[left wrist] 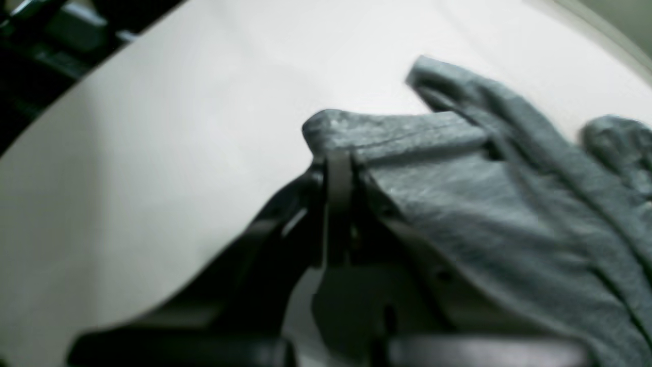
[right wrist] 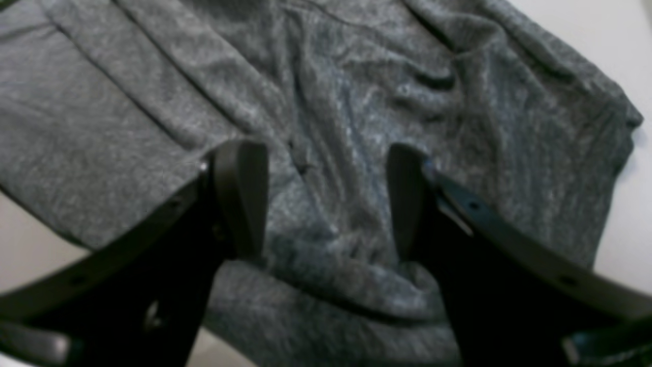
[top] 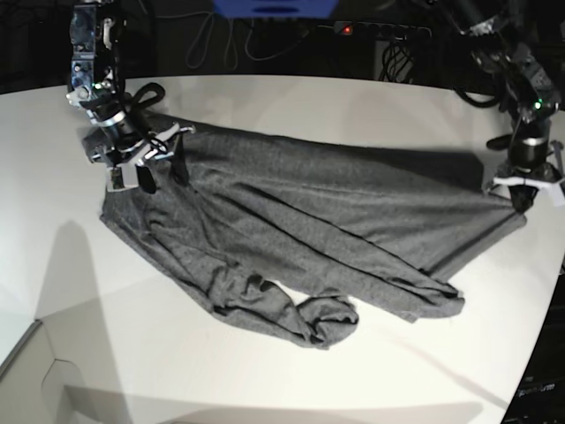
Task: Layout the t-shirt on the table in an organized manner, then fold the t-shirt properly
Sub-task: 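Grasp the shirt edge with the left gripper and pull it outward, then pull the shirt corner with the right gripper to spread the shirt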
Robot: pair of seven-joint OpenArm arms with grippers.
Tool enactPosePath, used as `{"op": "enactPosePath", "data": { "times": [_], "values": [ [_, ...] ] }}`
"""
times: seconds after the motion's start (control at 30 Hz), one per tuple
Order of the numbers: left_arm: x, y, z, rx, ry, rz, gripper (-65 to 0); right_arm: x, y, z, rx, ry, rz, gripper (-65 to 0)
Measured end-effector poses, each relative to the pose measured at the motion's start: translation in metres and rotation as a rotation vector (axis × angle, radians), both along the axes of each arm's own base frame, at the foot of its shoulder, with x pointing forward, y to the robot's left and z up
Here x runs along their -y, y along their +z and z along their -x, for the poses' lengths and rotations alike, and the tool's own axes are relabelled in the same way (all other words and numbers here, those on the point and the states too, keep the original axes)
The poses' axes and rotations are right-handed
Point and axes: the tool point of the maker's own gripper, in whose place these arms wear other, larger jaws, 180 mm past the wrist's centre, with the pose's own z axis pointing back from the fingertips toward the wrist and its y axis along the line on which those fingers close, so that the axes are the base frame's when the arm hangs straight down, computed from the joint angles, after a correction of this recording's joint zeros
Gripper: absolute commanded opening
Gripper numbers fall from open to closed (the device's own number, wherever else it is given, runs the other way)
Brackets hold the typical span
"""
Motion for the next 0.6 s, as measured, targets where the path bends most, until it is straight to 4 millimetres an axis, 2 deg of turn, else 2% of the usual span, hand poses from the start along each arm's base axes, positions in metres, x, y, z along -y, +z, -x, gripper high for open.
{"op": "enactPosePath", "data": {
  "times": [0.23, 0.43, 0.6],
  "values": [
    [-0.029, -0.012, 0.037, -0.034, 0.095, 0.013, -65.0, -0.001, 0.0, 0.0, 0.0, -0.001, -0.003, -27.9],
    [-0.027, -0.039, 0.055, -0.105, 0.111, 0.053, -65.0, 0.001, 0.004, -0.002, 0.013, -0.006, -0.002, -27.8],
    [-0.027, -0.051, 0.065, -0.134, 0.12, 0.069, -65.0, 0.003, 0.026, -0.028, 0.087, 0.003, 0.01, -27.7]
  ]
}}
